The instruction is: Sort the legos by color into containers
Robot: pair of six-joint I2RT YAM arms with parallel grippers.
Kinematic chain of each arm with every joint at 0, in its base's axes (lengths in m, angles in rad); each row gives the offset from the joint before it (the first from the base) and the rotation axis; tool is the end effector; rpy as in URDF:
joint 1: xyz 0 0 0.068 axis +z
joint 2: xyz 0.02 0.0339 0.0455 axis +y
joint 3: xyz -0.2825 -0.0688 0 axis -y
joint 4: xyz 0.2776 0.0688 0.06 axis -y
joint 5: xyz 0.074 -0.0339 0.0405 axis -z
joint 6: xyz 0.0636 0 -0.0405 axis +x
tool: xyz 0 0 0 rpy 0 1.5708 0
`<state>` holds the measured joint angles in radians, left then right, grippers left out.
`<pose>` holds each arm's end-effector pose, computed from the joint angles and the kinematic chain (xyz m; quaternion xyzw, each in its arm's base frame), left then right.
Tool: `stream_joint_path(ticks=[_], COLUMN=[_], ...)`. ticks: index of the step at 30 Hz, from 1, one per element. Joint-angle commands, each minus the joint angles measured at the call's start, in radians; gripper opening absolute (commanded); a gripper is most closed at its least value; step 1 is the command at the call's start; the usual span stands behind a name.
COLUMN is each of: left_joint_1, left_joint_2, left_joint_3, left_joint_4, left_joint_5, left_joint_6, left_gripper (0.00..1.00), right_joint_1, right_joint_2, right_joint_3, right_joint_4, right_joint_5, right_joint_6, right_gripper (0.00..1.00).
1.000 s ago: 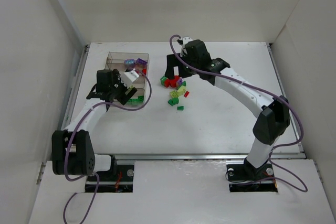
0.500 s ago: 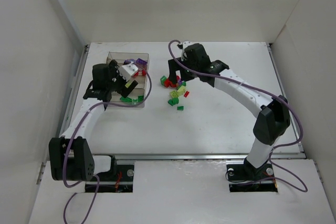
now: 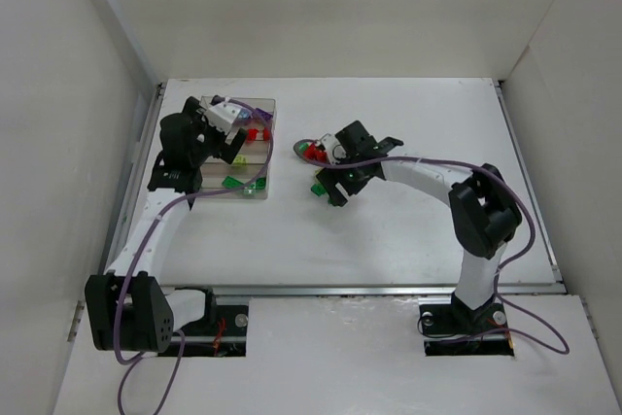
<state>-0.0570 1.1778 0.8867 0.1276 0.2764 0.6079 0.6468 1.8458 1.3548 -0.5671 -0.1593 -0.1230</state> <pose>0.3268 -0.0360 0.3303 0.3307 0.6848 0.0732 0.6452 0.3426 0.2713 0.1882 -0.3807 0.8861 0.1398 0.2242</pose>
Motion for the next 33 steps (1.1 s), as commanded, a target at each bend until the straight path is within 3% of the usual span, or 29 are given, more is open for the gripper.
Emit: stream_joint_path(ticks=[1, 5, 10, 16, 20, 21, 24, 28, 31, 32, 33], left_joint_1=[0.003, 0.003, 0.003, 0.003, 0.003, 0.003, 0.003, 0.003, -0.006, -0.029, -0.046], left_joint_2=[-0.026, -0.026, -0.026, -0.026, -0.035, -0.035, -0.044, -0.053, -0.078, -0.078, -0.078], left_joint_3=[-0.006, -0.028, -0.037, -0.046, -0.057, -0.057, -0.066, -0.04, -0.04, -0.049, -0.049], left_joint_4=[0.056, 0.084, 0.133, 0.144, 0.144, 0.144, 0.123, -0.005, -0.034, -0.025, -0.025], left_joint_5=[0.0, -0.023, -0.089, -0.082, -0.082, -0.082, -0.054, 0.13, 0.257, 0.282, 0.312], left_joint_6=[-0.103, -0.112, -0.112, -0.149, -0.16, -0.151, -0.106, 0.046, 0.067, 0.078, 0.093], left_gripper=[1.0, 1.0, 1.0, 1.0, 1.0, 1.0, 1.0, 0.92, 0.92, 0.99, 0.99], right_joint_1=[0.002, 0.011, 0.02, 0.03, 0.053, 0.053, 0.053, 0.053, 0.053, 0.053, 0.053], right_joint_2=[0.056, 0.116, 0.093, 0.133, 0.151, 0.151, 0.112, 0.021, -0.058, -0.075, -0.101], right_joint_3=[0.018, 0.049, -0.006, 0.035, 0.038, 0.027, 0.027, 0.039, 0.111, 0.162, 0.185], right_joint_4=[0.018, -0.004, 0.09, 0.101, 0.076, 0.076, 0.076, 0.047, 0.015, 0.015, 0.035], right_joint_5=[-0.075, -0.098, -0.065, -0.028, -0.019, -0.029, -0.061, -0.144, -0.238, -0.262, -0.281], right_joint_6=[-0.124, -0.153, -0.153, -0.156, -0.167, -0.167, -0.156, -0.138, -0.103, -0.089, -0.046], right_gripper=[0.83, 0.77, 0.7, 0.49, 0.29, 0.18, 0.02, 0.0, 0.0, 0.0, 0.0])
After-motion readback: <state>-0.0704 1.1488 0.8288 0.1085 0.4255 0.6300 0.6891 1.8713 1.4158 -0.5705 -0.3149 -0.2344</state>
